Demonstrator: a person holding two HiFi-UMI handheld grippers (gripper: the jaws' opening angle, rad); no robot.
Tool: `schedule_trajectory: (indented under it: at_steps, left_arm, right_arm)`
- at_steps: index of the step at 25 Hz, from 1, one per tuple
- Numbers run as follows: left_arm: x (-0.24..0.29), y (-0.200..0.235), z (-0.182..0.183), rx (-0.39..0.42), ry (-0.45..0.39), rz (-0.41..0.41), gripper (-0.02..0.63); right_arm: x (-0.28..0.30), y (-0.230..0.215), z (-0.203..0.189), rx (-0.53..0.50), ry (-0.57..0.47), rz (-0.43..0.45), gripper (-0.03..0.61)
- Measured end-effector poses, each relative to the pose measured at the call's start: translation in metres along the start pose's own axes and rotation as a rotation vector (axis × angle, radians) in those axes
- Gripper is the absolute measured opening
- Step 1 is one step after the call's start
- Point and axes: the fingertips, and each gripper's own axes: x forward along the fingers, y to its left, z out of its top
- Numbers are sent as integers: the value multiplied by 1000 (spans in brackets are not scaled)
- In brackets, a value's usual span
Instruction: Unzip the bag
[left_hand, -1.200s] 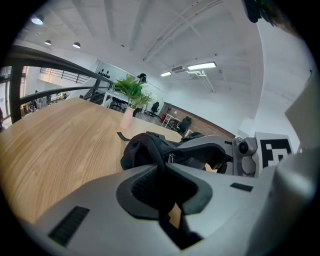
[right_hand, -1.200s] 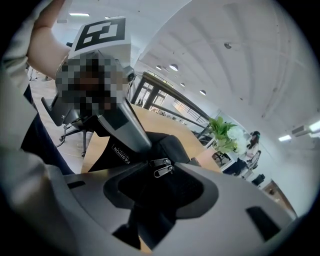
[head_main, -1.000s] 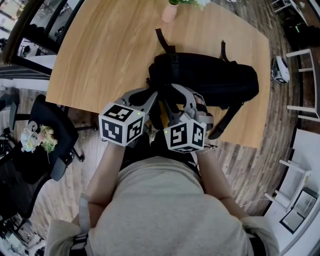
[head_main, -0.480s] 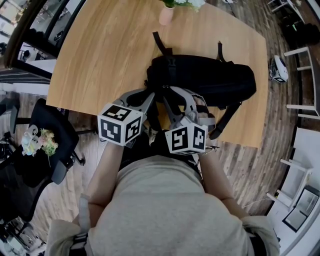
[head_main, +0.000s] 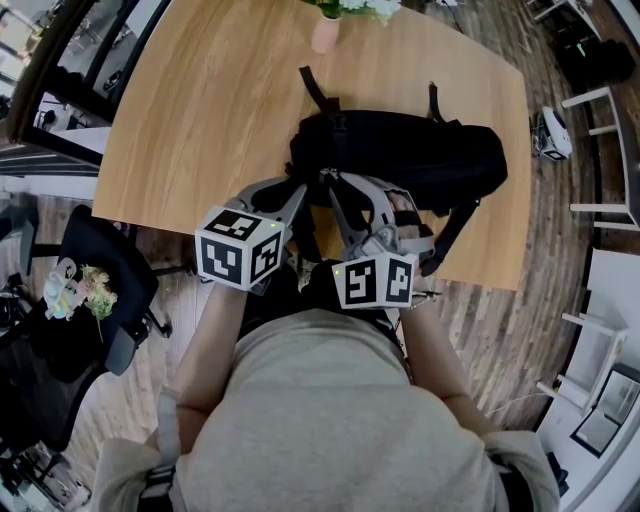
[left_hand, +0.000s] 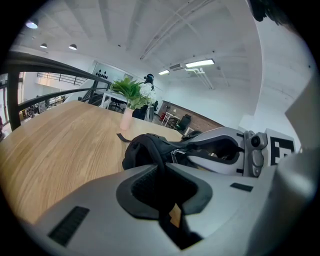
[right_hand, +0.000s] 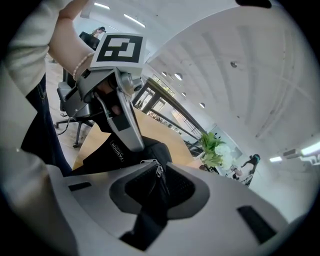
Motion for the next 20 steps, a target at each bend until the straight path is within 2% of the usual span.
schedule_trajectory:
  at_steps: [6, 10, 14, 20]
  left_arm:
    - [0, -1, 0, 12, 5, -7, 52]
    - [0, 0, 0, 18, 11, -16, 52]
    - [0, 0, -1, 21, 14, -30, 52]
    - [0, -1, 0, 25, 9, -41, 52]
  right_arm:
    - [6, -3, 0, 6, 6, -6, 45]
    - [11, -4, -2, 87, 15, 4, 26]
    - [9, -3, -7, 252, 41, 42, 14]
    - [0, -10, -15, 626, 43, 97, 9]
